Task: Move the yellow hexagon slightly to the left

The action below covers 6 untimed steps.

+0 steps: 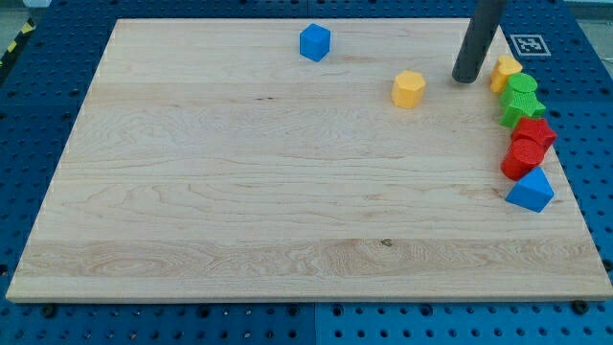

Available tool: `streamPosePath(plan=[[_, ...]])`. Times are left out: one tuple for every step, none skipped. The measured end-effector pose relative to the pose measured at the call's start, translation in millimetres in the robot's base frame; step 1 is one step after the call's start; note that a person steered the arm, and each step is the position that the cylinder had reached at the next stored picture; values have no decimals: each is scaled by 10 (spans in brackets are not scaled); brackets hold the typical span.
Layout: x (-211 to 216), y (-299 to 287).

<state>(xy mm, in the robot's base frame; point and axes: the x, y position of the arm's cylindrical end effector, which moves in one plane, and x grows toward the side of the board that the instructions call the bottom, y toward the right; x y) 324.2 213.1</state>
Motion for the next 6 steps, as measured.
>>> streamPosePath(plan=[[128,-103],[313,-360],[415,-559],[560,-866],[715,-1019],[953,-1258]])
